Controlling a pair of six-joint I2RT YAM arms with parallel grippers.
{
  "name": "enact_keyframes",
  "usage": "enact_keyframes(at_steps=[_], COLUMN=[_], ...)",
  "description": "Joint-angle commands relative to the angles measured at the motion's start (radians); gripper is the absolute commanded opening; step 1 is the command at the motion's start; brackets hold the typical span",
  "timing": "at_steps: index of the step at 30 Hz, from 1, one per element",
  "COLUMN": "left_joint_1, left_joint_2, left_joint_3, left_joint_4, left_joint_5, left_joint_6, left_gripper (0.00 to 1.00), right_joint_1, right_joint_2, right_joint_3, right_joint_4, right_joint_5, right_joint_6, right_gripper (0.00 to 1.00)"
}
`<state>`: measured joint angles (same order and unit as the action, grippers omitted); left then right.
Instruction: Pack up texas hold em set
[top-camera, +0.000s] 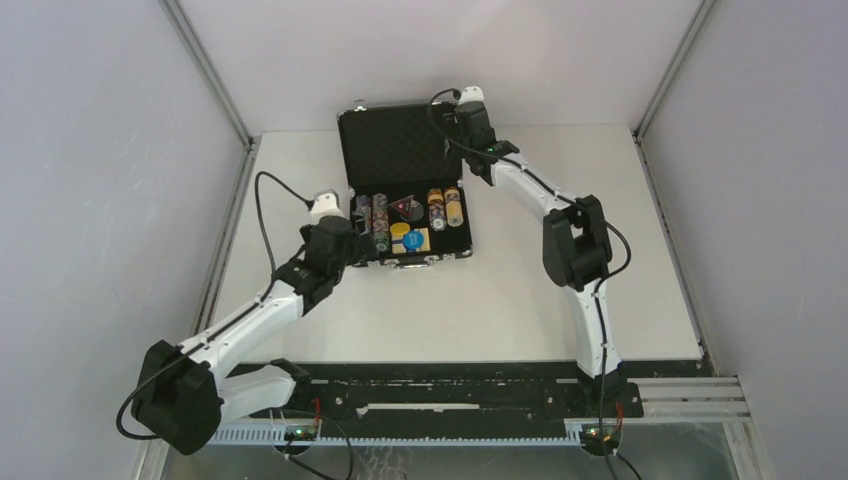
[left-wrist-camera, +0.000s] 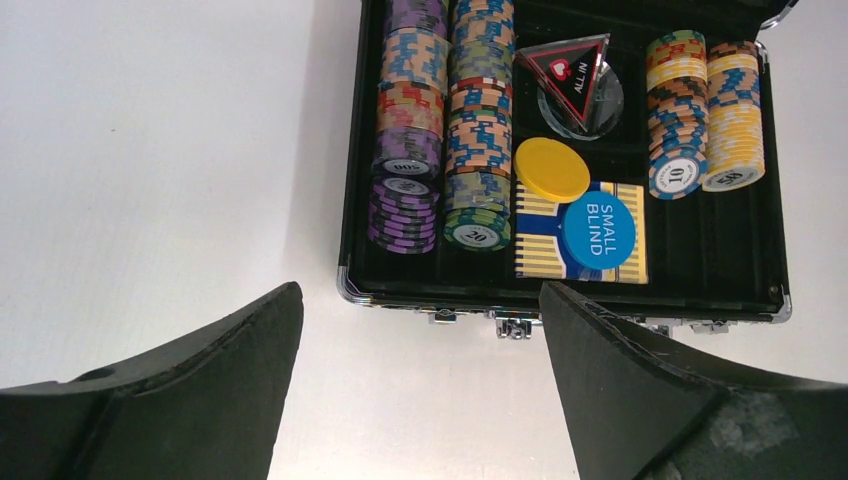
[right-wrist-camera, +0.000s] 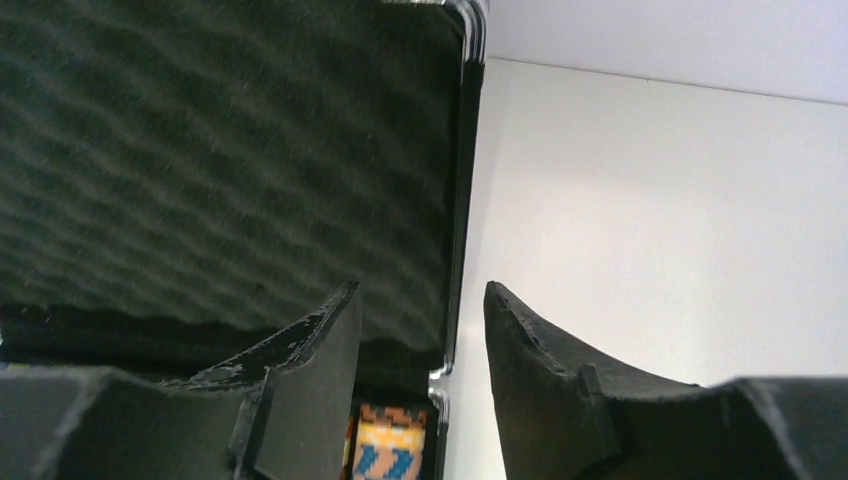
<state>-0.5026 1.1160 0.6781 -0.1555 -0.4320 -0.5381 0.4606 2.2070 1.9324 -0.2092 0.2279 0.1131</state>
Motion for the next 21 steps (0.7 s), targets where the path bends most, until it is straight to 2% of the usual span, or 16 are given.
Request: enact_keyframes(at_steps=[1, 5, 9, 15, 18, 21], left_joint_1=[0.007, 0.009, 0.009, 0.012, 0.012, 0.012], left_joint_2=[-0.021, -0.018, -0.019, -0.008, -0.008, -0.022], left_joint_3=[-0.021, -0.023, -0.028, -0.03, -0.031, -0.026], left_joint_4=[0.047, 0.05, 0.05, 0.05, 0.05, 0.036], left_joint_5=[-0.037, -0.039, -0.043, -0.043, -0.038, -0.026], left_joint_6=[-0.021, -0.019, -0.016, -0.015, -0.02, -0.027], left_gripper=[0.92, 0.92, 0.92, 0.92, 0.92, 0.92], right_joint_1=[-0.026, -0.032, -0.037, -0.032, -0.014, 0.02], right_joint_2=[0.078, 0.117, 0.16, 0.13, 0.067, -0.04], right_joint_3=[0.109, 0.131, 0.188, 0.129, 0.018, -0.163], right_joint_4=[0.046, 0.122, 0.134, 0.184, 0.255, 0.415], right_joint_5=[0.025, 0.04, 0.043, 0.048, 0.071, 0.123], right_joint_6=[-0.044, -0.073, -0.094, -0.08, -0.094, -0.138], right_gripper=[0.55, 0.49, 0.34, 0.02, 0.0, 0.0])
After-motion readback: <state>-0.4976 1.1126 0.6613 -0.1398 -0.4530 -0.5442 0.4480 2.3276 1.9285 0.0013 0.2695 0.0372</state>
